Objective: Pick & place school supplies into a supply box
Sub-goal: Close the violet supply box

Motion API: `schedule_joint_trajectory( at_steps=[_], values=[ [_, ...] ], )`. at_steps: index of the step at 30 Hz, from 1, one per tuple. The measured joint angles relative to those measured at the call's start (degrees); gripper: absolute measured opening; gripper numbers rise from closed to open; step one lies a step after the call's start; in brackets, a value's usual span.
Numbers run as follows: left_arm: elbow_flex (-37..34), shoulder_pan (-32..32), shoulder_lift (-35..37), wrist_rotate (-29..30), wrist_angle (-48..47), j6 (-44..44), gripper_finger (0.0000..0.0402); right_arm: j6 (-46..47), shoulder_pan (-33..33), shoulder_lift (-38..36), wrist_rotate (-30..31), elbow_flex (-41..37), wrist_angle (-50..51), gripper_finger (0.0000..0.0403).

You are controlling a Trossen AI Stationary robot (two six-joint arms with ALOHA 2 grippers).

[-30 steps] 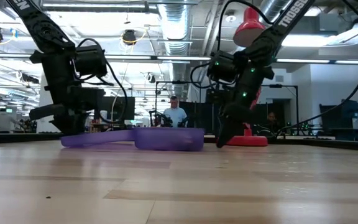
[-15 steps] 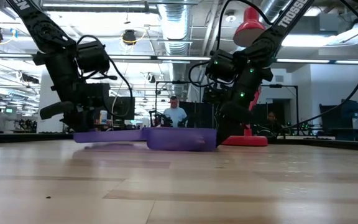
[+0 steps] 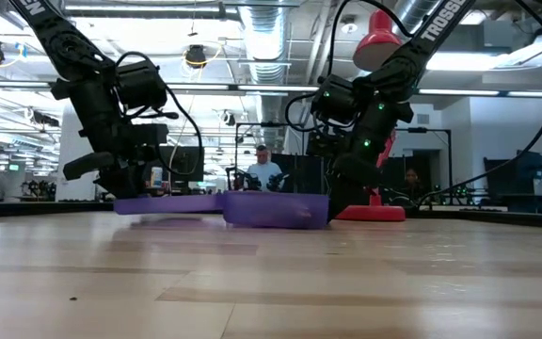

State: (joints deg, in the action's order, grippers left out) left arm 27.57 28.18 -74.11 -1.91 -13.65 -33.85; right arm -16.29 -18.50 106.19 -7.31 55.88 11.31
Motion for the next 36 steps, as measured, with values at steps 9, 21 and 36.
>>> schedule_joint_trajectory(
  at_steps=[9,21,36],
  values=[
    [0.0,0.0,0.0,-0.2,-0.8,0.1,0.0073,-0.1,-0.6,0.0,-0.3,0.0,0.2,0.0082],
    [0.1,-0.3,1.7,0.1,-2.0,0.4,0.0073,-0.2,-0.7,0.0,-0.3,0.0,0.7,0.0082],
    [0.1,-1.1,14.7,0.7,-4.8,0.6,0.0073,-0.2,-0.7,0.0,-0.2,0.0,0.8,0.0082]
  ],
)
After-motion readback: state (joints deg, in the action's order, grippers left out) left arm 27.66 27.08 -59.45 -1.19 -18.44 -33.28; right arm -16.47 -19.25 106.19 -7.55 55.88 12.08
